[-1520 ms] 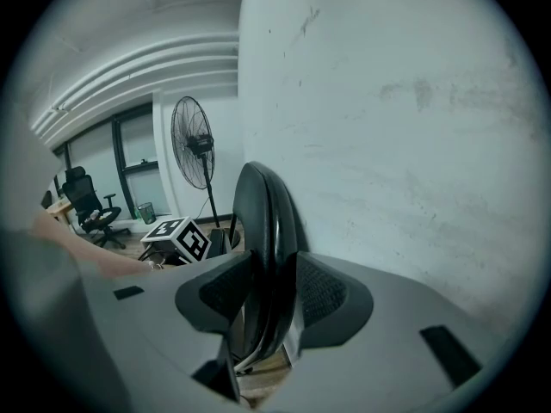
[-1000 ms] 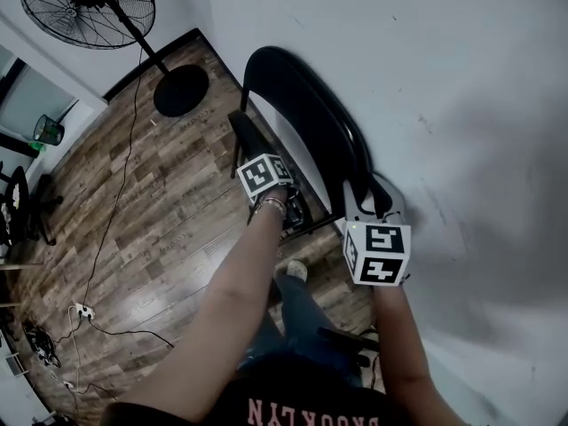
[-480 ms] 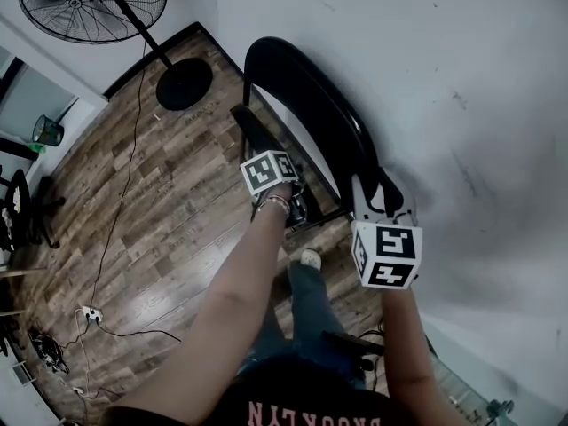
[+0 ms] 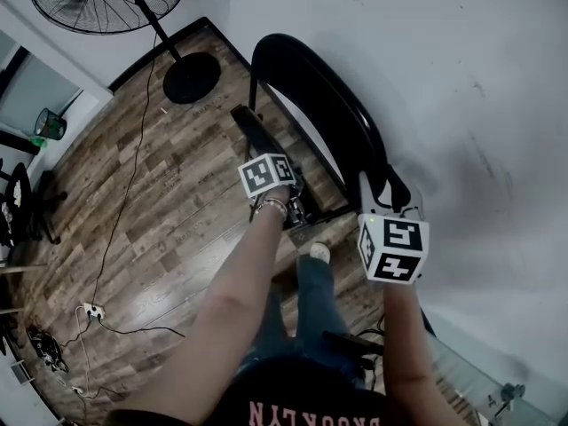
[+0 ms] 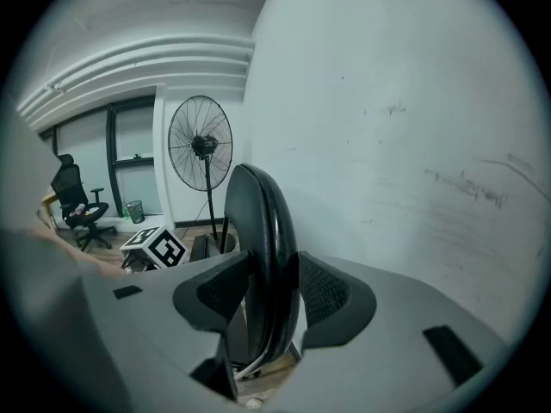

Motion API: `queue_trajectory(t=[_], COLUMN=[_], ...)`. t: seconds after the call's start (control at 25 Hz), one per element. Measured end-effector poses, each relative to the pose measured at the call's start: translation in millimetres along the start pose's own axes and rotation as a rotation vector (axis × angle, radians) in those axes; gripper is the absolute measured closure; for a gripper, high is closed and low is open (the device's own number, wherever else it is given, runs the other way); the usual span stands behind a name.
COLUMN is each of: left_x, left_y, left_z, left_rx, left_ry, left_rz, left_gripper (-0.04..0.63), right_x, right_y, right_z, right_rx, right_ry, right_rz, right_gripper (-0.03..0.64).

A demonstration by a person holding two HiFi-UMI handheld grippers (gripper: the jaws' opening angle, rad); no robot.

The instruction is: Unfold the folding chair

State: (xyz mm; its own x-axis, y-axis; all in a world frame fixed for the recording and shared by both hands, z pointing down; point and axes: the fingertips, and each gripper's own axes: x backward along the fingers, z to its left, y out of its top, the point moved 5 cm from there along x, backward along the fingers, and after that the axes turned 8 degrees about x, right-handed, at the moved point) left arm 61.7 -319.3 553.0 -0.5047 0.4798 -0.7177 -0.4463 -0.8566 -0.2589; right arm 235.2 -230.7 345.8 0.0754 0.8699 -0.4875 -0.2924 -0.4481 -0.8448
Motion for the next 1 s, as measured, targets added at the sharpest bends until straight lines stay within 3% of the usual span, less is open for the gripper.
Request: queue_trajectory(t=[0.4, 1.0], left_x=[28.6, 53.4], left_y=[-3.2, -12.1], left_z=[36.5, 94.4], left_rx=[0.038, 0.096], left_ry=[-0.017, -0.087], left_rz=[-0.006, 0.018], left_gripper=[0.426, 0.425], right_x=[15.8, 6.8], right_y=[4.3, -6.8], right_z=[37.3, 42.9], right_rx=[0.026, 0.007], right_ry=[0.007, -0.081], right_rz=[0.001, -0.008], right_gripper=[0.436, 0.419])
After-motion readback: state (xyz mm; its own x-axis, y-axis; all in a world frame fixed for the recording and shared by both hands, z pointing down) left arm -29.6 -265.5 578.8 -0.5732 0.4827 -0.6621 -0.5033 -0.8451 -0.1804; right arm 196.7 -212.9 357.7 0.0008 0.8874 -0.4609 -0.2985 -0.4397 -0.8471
